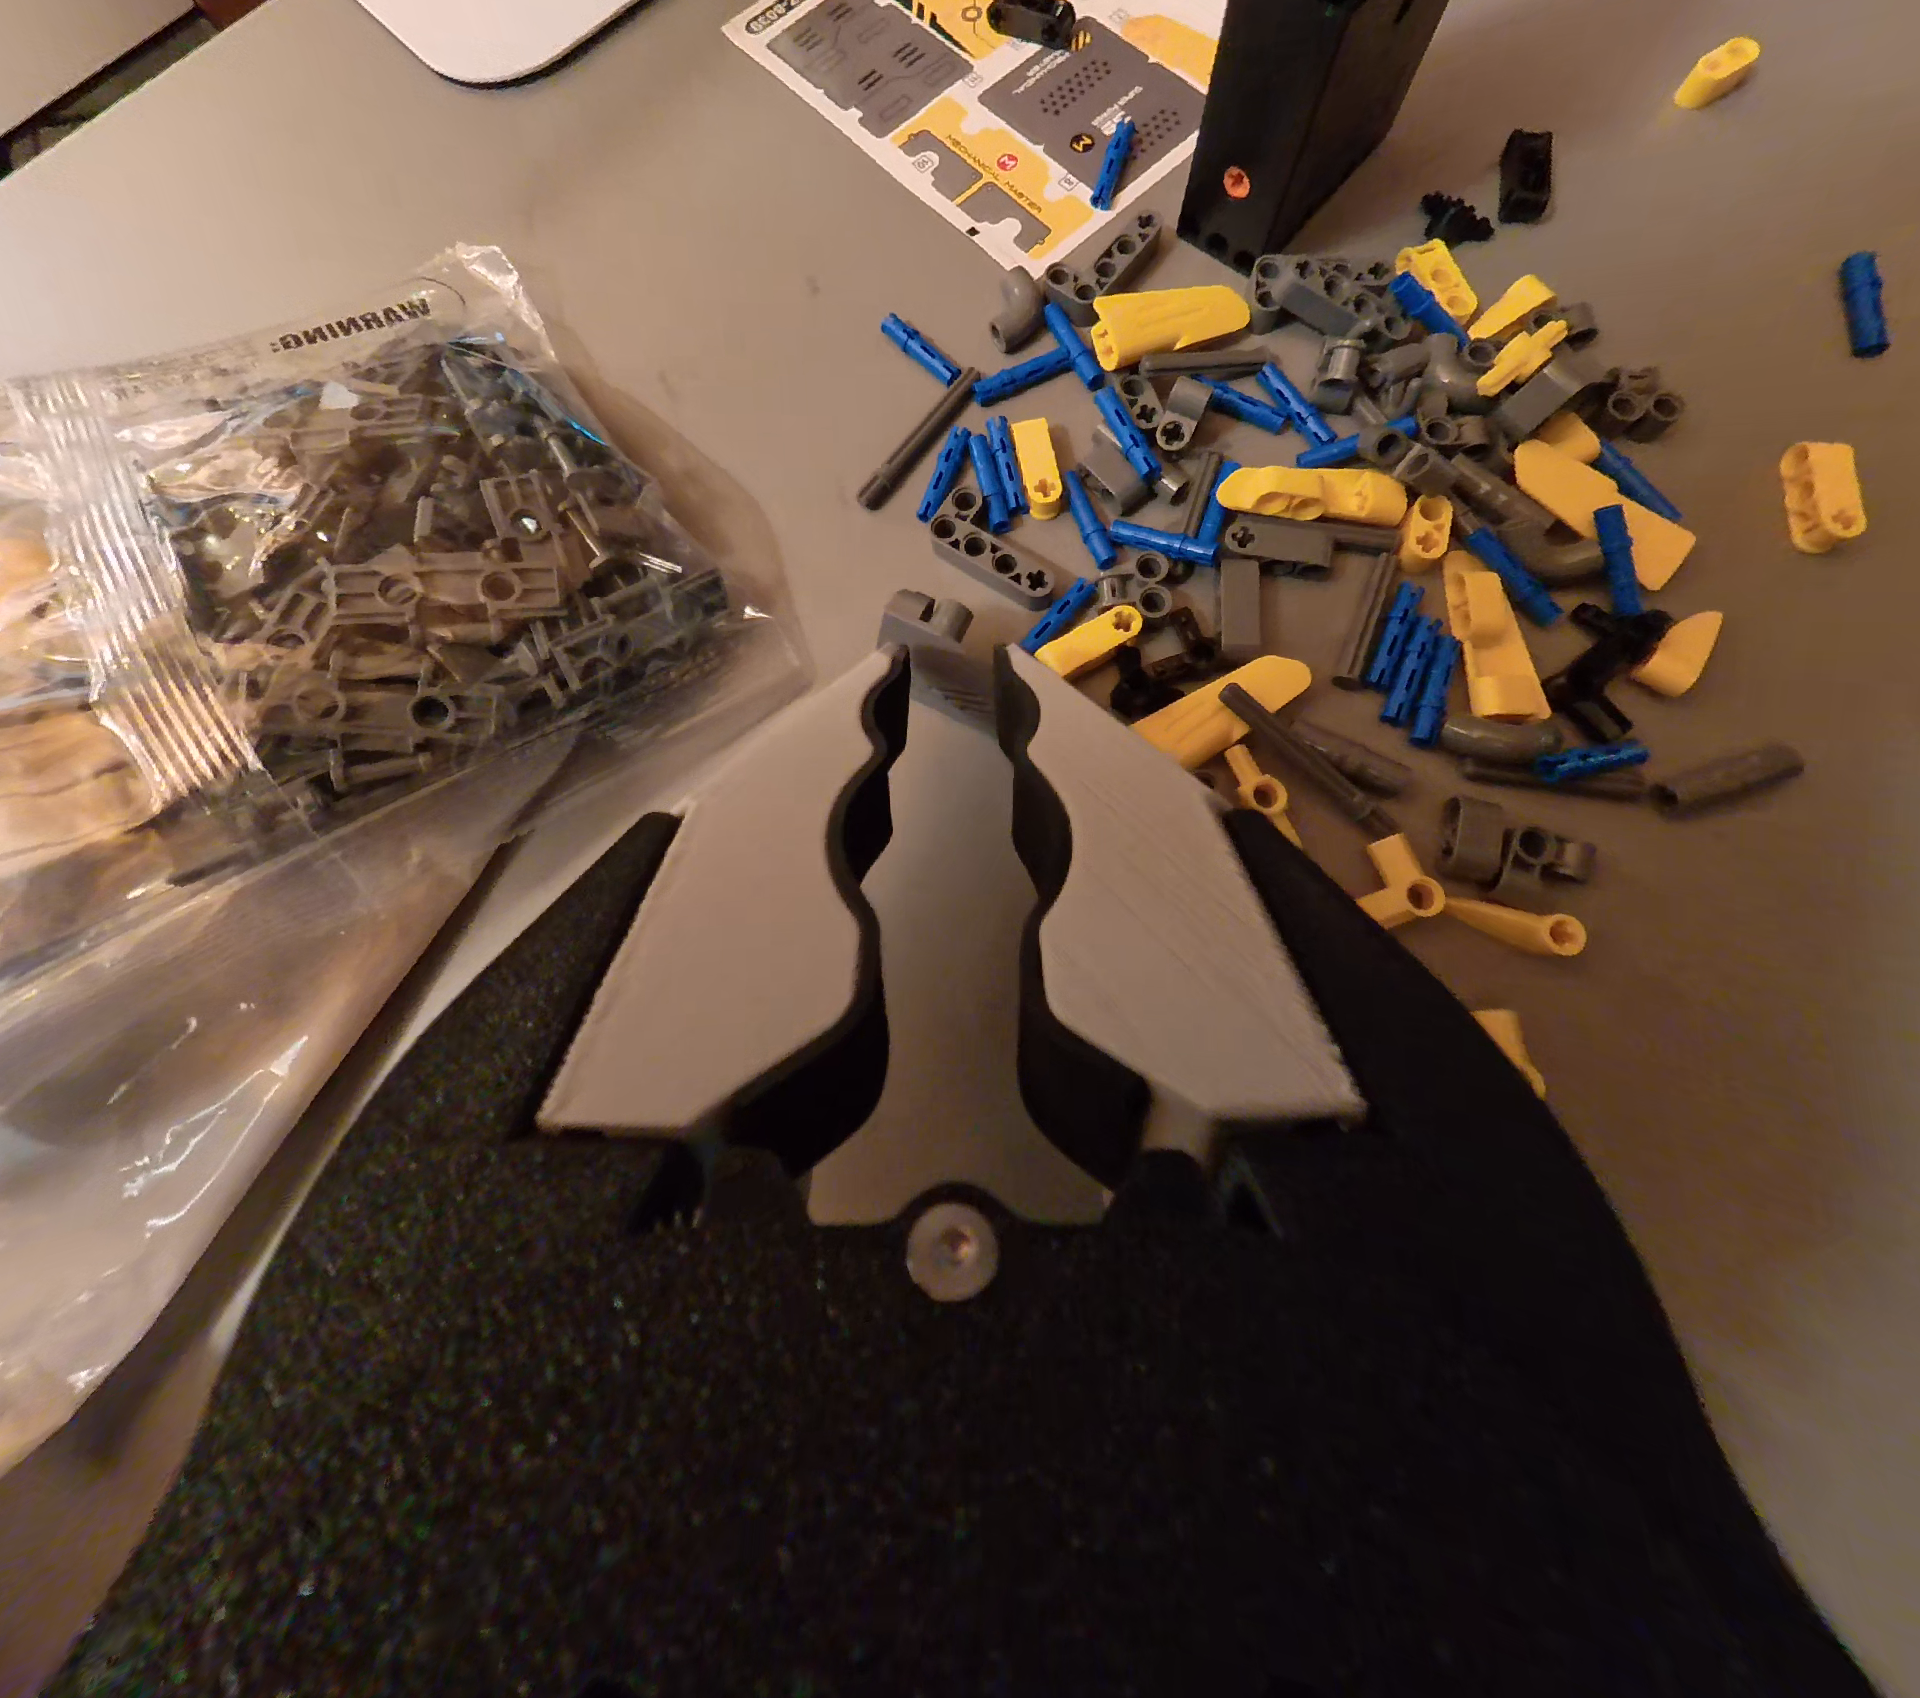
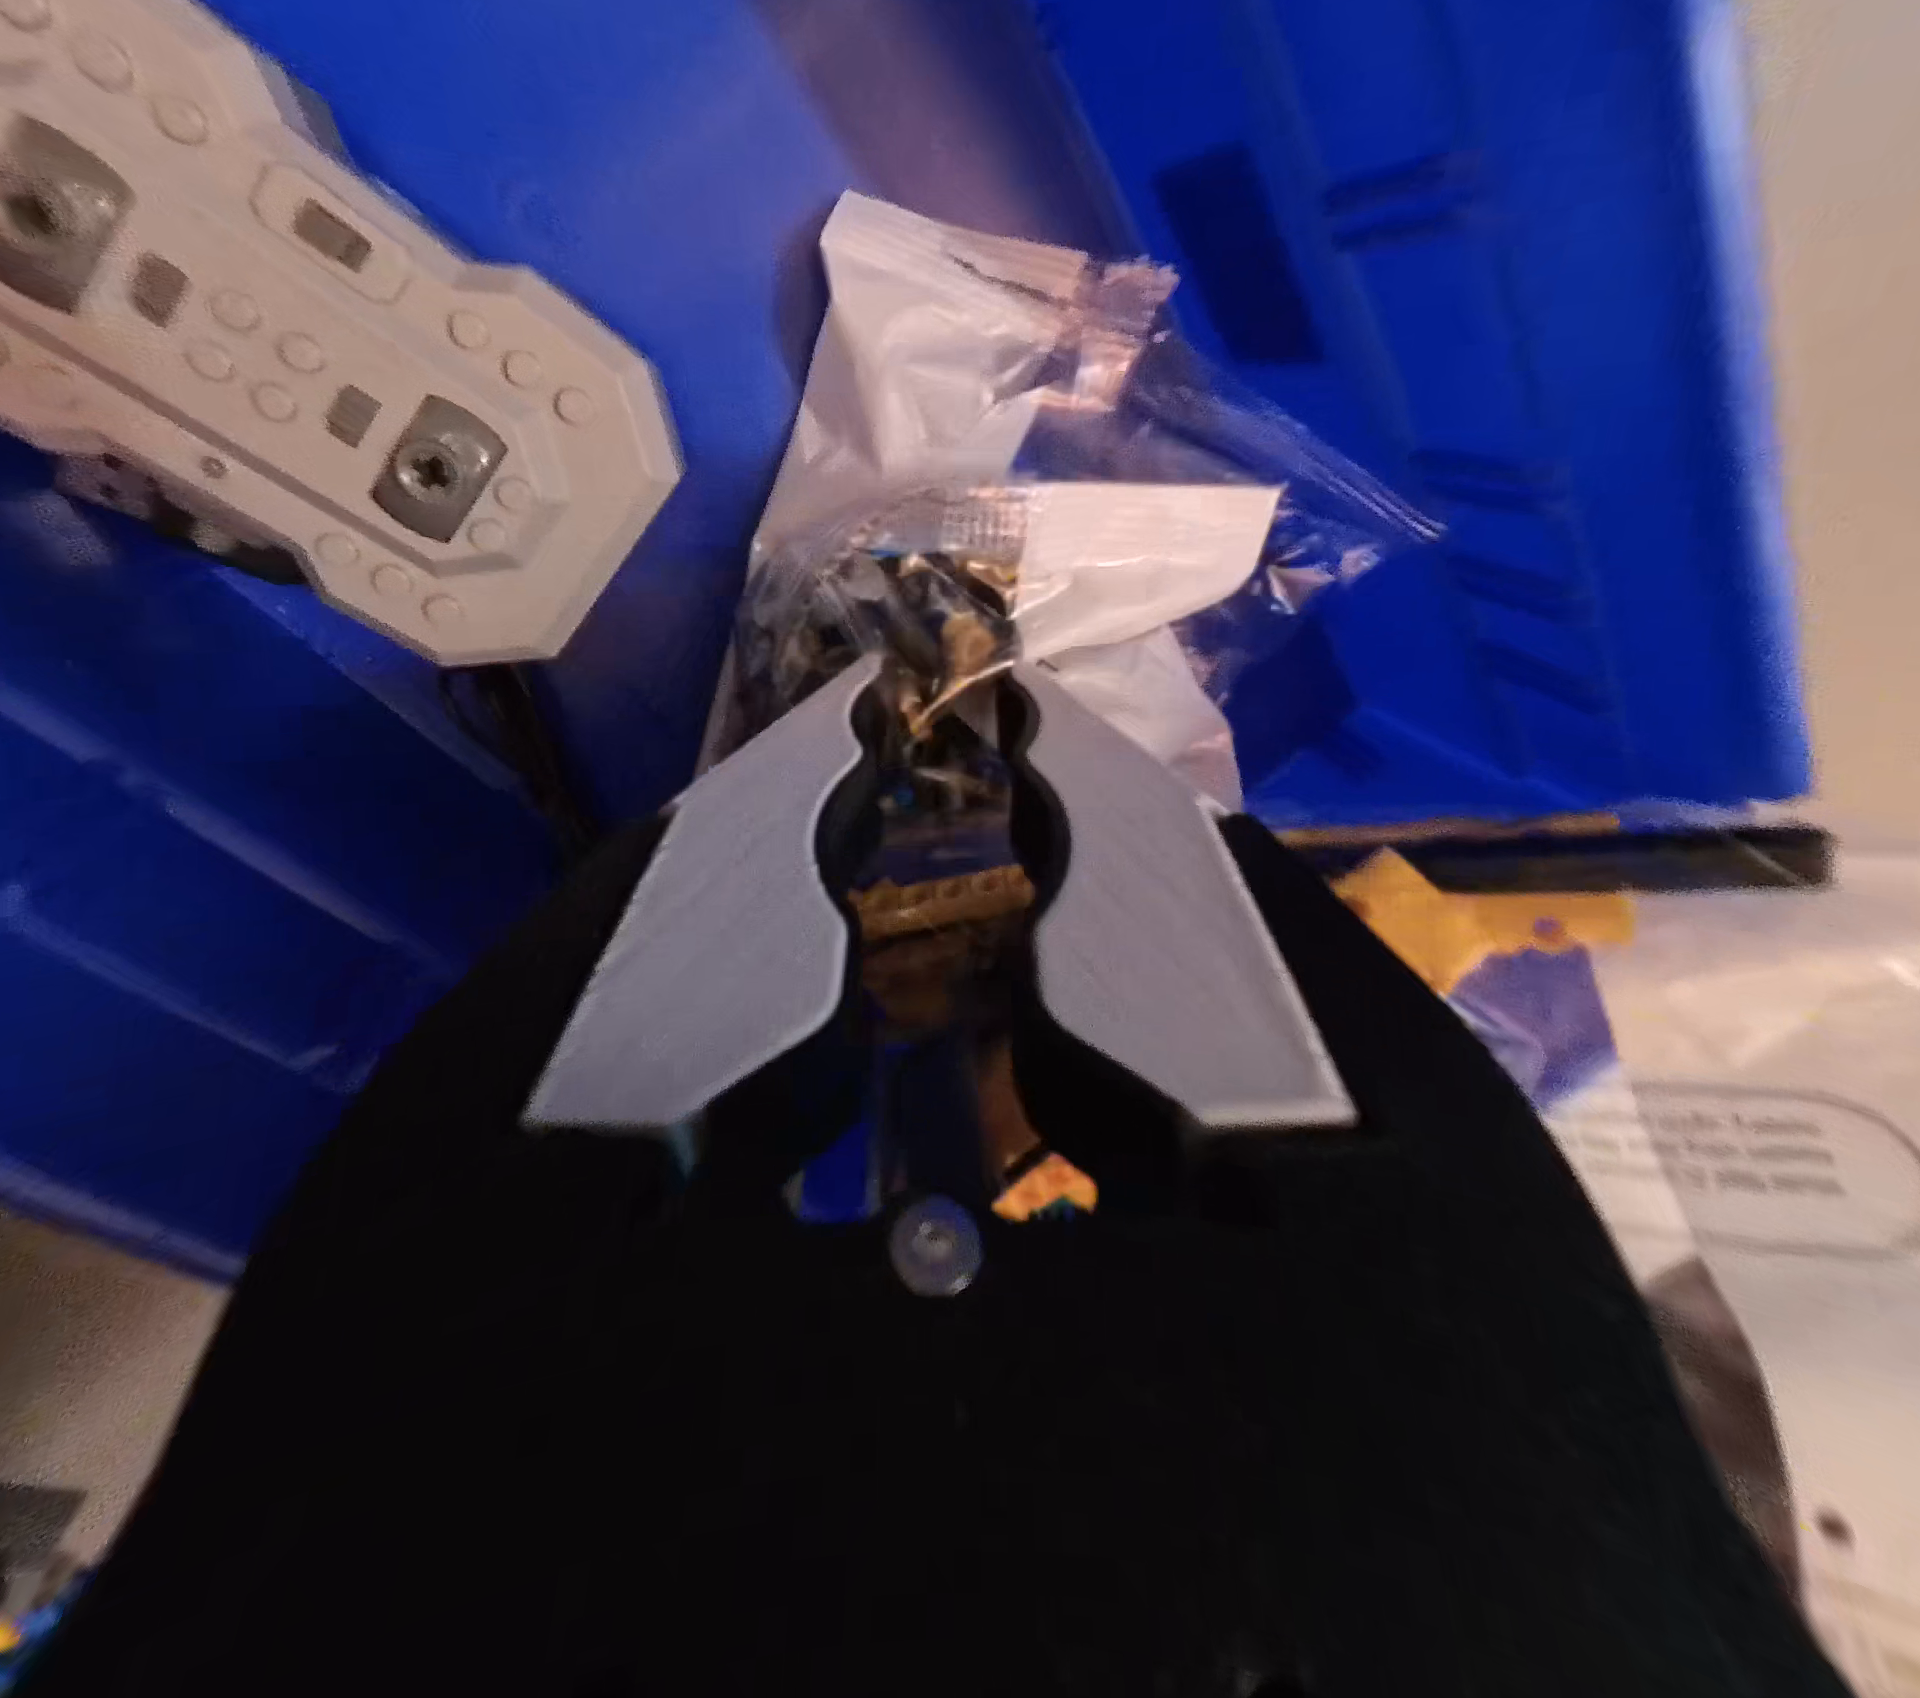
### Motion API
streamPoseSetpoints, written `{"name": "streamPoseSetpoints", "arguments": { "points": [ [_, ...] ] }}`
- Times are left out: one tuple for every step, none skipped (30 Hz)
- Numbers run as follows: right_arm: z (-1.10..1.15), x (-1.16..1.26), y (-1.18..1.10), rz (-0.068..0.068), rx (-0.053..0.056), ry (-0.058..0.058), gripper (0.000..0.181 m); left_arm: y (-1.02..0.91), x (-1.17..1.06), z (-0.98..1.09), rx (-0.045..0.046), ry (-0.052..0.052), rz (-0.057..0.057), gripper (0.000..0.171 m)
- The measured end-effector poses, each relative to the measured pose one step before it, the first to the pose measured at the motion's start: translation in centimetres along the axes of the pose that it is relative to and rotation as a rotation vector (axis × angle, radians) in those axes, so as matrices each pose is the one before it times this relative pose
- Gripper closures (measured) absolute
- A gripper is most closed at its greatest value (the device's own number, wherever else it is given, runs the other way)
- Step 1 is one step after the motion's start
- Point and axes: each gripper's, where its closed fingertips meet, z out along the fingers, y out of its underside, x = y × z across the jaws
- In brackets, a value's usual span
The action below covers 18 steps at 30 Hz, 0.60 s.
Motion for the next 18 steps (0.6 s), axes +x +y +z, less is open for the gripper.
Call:
{"name": "streamPoseSetpoints", "arguments": {
  "points": [
    [-0.872, 0.291, -0.457, 0.0441, 0.0484, -0.0013, 0.167, -0.009, 0.018, -0.004, 0.00073, -0.0013, 0.0029, 0.156],
    [-1.078, 0.167, -0.655, 0.0452, 0.0607, -0.0124, 0.17, 0.005, -0.001, -0.005, -0.00038, -0.0008, 0.0017, 0.156],
    [-1.261, 0.116, -0.861, 0.0395, 0.0704, -0.0153, 0.171, 0.006, 0.001, 0.01, 0.00018, 0.0012, -0.0008, 0.156],
    [-1.406, 0.124, -1.073, 0.0384, 0.0818, -0.0141, 0.171, -0.006, 0.015, -0.006, 0.00017, 0.0022, -0.0024, 0.156],
    [-1.495, 0.116, -1.201, 0.0369, 0.0845, -0.0154, 0.172, 0.002, 0.013, -0.003, 0.0003, 0.0016, -0.0012, 0.157],
    [-1.505, 0.071, -1.17, 0.0338, 0.0778, -0.0175, 0.172, 0.005, 0.002, 0.011, -0.00003, 0.0008, -0.0005, 0.156],
    [-1.487, 0.083, -1.17, 0.0274, 0.0769, -0.014, 0.172, 0.001, 0.014, 0.0, -0.00004, 0.0008, -0.0004, 0.157],
    [-1.415, 0.045, -1.139, 0.0226, 0.0754, -0.0135, 0.172, -0.002, 0.005, 0.001, 0.00017, 0.0002, -0.0002, 0.157],
    [-1.306, 0.06, -0.949, 0.0262, 0.0631, -0.012, 0.172, -0.007, -0.006, 0.007, 0.00033, 0.0003, -0.0004, 0.157],
    [-1.135, 0.134, -0.69, 0.0303, 0.0485, -0.0091, 0.172, 0.008, 0.012, 0.005, 0.00018, 0.0009, -0.0012, 0.157],
    [-0.992, 0.219, -0.493, 0.0322, 0.0401, -0.0021, 0.172, -0.002, 0.002, 0.003, 0.00014, 0.0011, -0.0012, 0.157],
    [-0.898, 0.278, -0.439, 0.0278, 0.0404, 0.0052, 0.172, -0.001, -0.008, 0.002, 0.00007, 0.0006, -0.0008, 0.157],
    [-0.816, 0.295, -0.408, 0.0255, 0.042, 0.007, 0.172, 0.001, 0.008, -0.001, -0.00008, 0.0004, -0.0003, 0.157],
    [-0.692, 0.154, -0.391, 0.0364, 0.0417, -0.0048, 0.172, 0.003, 0.004, 0.01, 0.00006, -0.0002, 0.0005, 0.156],
    [-0.575, 0.162, -0.306, 0.0425, 0.0352, -0.0064, 0.172, -0.005, 0.018, 0.004, -0.00008, 0.0002, 0.0005, 0.156],
    [-0.456, 0.211, -0.211, 0.0339, 0.0292, 0.0005, 0.172, 0.009, 0.007, 0.006, -0.00014, 0.0005, 0.0001, 0.157],
    [-0.347, 0.185, -0.133, 0.0197, 0.0211, 0.0024, 0.172, -0.002, 0.008, 0.002, -0.00012, 0.0, 0.0001, 0.156],
    [-0.248, 0.175, -0.029, 0.0099, 0.0106, 0.0064, 0.172, 0.002, -0.007, -0.002, 0.00006, 0.0001, -0.0002, 0.156]
  ]
}}
